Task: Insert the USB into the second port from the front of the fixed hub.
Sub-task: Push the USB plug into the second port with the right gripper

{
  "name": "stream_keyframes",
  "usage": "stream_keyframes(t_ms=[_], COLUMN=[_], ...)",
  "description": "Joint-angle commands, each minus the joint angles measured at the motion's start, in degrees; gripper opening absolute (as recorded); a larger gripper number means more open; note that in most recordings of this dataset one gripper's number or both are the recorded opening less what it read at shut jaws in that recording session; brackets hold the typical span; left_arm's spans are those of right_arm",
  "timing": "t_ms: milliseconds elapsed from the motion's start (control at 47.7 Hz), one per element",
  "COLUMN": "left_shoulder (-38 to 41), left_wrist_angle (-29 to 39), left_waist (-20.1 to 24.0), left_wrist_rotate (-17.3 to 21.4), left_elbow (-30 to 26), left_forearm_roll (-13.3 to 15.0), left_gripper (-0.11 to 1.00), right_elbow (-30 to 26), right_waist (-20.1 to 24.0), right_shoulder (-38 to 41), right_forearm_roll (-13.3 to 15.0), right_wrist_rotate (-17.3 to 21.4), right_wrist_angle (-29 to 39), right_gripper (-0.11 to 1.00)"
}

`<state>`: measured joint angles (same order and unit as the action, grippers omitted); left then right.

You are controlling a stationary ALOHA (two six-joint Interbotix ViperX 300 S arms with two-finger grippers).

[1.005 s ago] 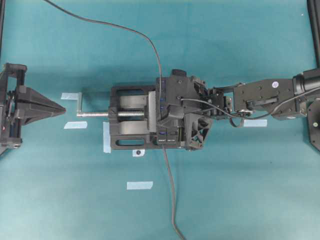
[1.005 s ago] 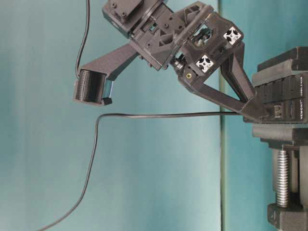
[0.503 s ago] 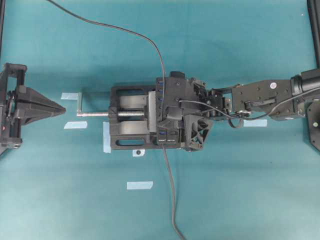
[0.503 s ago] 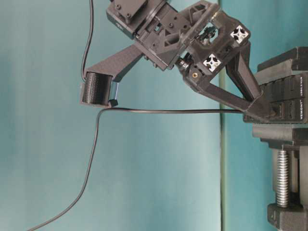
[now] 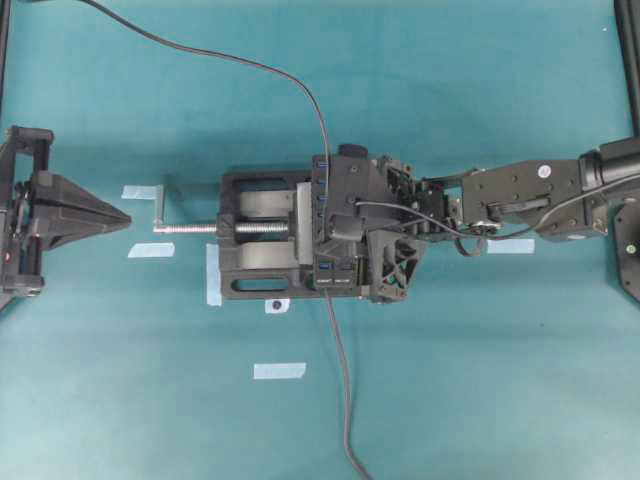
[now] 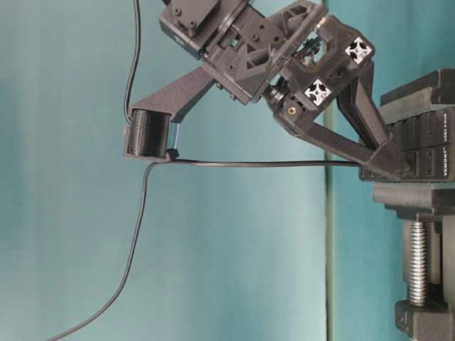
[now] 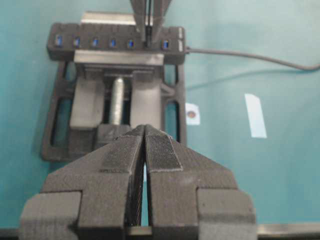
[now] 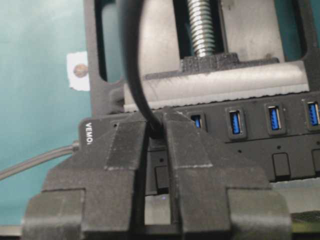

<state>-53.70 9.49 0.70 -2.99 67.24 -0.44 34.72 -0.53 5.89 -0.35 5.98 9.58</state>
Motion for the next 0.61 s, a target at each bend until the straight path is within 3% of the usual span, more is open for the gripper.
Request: stream_keyframes(t_ms=[0, 587], left_shoulder=[0.2, 0.2], left_wrist_angle=[-0.5, -0.5], left_waist=[0.1, 0.1], left_wrist_rotate=[0.0, 0.0], left_elbow=[-0.6, -0.6], left_forearm_roll=[-0.2, -0.2], left_gripper=[0.0, 0.0], right_elbow=[0.3, -1.4], right_waist=[0.2, 0.2], right_shoulder=[0.5, -0.4], right_forearm_roll=[0.1, 0.1], right_wrist_rotate=[0.1, 0.4], right_wrist_angle=[1.1, 0.8], right_gripper=[0.06, 0.06])
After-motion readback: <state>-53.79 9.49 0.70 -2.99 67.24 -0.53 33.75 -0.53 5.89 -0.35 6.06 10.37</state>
